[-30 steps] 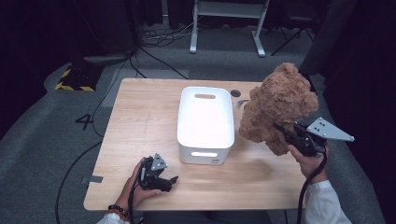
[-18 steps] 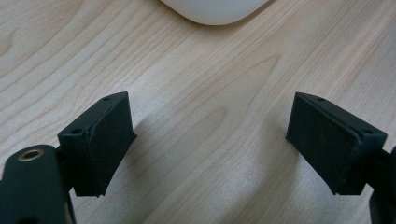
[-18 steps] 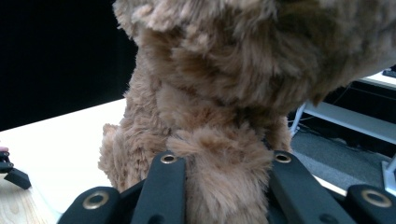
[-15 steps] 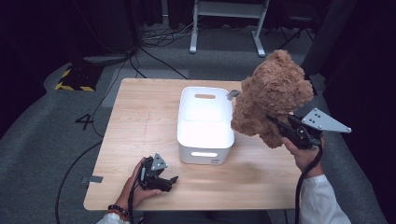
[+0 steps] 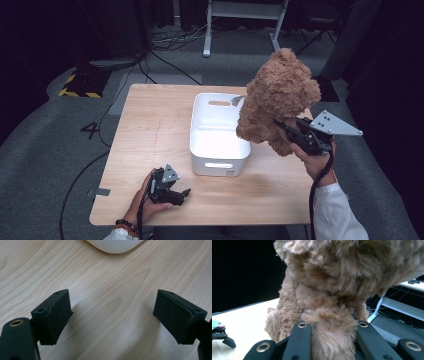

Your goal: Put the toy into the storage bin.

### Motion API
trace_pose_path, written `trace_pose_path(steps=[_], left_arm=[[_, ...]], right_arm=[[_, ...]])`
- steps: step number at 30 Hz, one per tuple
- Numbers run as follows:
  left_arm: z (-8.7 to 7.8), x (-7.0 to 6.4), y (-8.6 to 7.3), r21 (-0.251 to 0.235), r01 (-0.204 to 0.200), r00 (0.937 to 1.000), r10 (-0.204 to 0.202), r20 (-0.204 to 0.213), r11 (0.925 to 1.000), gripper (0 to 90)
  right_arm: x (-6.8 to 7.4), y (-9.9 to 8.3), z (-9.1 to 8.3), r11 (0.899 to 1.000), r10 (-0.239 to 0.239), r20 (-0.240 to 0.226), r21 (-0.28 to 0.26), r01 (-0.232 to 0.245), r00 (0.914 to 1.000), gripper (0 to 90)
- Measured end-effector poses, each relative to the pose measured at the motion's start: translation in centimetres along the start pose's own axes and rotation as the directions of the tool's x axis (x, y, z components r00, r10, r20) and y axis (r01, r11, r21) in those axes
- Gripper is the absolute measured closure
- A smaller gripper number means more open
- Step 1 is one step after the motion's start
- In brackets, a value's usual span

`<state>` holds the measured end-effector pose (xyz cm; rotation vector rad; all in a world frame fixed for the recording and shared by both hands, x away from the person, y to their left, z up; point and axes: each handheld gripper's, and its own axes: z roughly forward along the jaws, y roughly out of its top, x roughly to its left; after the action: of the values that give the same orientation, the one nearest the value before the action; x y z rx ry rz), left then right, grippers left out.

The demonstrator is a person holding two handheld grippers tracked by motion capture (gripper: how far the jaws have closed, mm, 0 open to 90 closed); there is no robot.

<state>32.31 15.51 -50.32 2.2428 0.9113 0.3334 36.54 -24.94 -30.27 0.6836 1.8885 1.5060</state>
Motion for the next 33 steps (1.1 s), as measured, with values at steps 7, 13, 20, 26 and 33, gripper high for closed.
trace_pose_path(steps=[7,13,20,26,33], left_arm=[[0.0,0.0,0.0,0.0,-0.001,1.0,0.001,-0.001,1.0,14.7],[0.0,0.0,0.0,0.0,-0.001,1.0,0.001,-0.002,1.0,14.7],[0.0,0.0,0.0,-0.001,-0.002,1.0,0.002,-0.002,1.0,14.7],[0.0,0.0,0.0,-0.001,-0.001,1.0,0.001,-0.001,1.0,14.7],[0.0,0.0,0.0,-0.001,-0.001,1.0,0.001,-0.001,1.0,14.7]], right_arm=[[0.9,0.7,1.3,1.0,-0.005,-0.008,-0.001,0.005,0.9999,76.9],[1.5,1.1,2.4,1.0,-0.015,-0.024,0.004,0.015,0.9996,76.9],[2.4,1.3,3.6,1.0,-0.029,-0.041,0.011,0.03,0.9988,76.9],[3.1,1.3,4.8,0.999,-0.029,-0.062,0.029,0.031,0.9976,76.8],[4.2,1.2,6.3,0.997,-0.051,-0.074,0.053,0.055,0.9959,76.7]])
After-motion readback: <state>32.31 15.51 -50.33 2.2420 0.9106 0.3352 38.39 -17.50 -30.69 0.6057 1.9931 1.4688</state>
